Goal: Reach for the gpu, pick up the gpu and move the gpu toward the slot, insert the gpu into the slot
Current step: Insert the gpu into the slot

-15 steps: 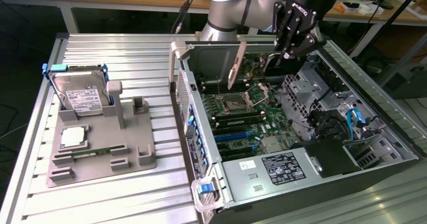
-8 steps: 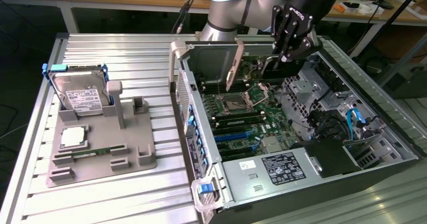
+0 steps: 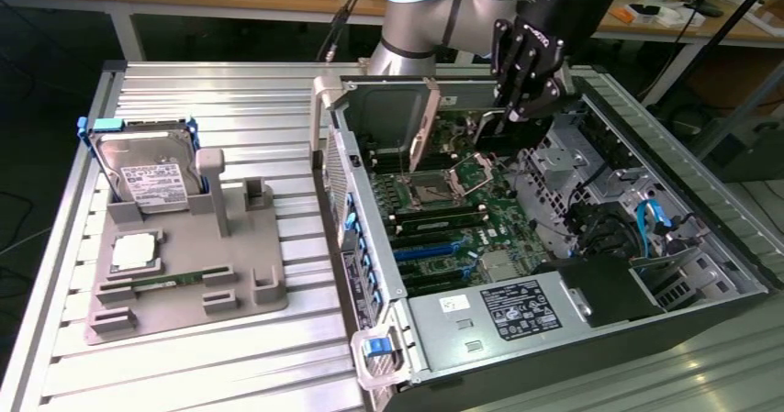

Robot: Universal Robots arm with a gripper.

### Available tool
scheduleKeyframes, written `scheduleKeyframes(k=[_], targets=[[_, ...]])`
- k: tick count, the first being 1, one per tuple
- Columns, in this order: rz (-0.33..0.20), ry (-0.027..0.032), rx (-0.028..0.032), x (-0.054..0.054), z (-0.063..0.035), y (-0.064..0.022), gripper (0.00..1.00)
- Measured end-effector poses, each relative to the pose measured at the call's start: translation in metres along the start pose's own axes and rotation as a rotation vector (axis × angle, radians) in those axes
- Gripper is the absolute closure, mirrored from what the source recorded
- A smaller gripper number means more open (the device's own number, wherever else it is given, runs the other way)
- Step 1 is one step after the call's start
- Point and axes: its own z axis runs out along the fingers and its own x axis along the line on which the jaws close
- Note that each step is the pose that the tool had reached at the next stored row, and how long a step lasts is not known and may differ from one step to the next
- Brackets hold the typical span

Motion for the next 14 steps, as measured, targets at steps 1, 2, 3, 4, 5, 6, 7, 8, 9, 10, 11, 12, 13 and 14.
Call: scheduleKeyframes(k=[1,2,3,4,5,6,7,8,9,10,11,12,13,14], targets=[[0.001,0.0,0.0001,0.0,0.0007,0.0002,0.73],[0.001,0.0002,-0.0001,0.001,0.001,0.0002,0.73],[0.001,0.0001,0.0,0.002,0.0017,0.0003,0.73],[0.001,-0.0001,0.0001,0.003,0.0028,0.0005,0.73],[0.001,0.0002,0.0,0.004,0.0037,0.0005,0.73],[0.001,0.0001,0.0,0.006,0.0047,0.0006,0.73],[0.001,0.0001,0.0,0.007,0.0058,0.0007,0.73],[0.001,0.0,0.0,0.009,0.0069,0.0008,0.73],[0.001,0.0,0.0,0.011,0.0081,0.0009,0.73],[0.001,0.0,0.0001,0.012,0.0093,0.001,0.73],[0.001,-0.0001,0.0001,0.013,0.0106,0.0011,0.73],[0.001,0.0,0.0001,0.014,0.0118,0.0013,0.73],[0.001,0.0,0.0,0.014,0.0126,0.0014,0.73],[0.001,0.0,0.0,0.015,0.0135,0.0014,0.73]])
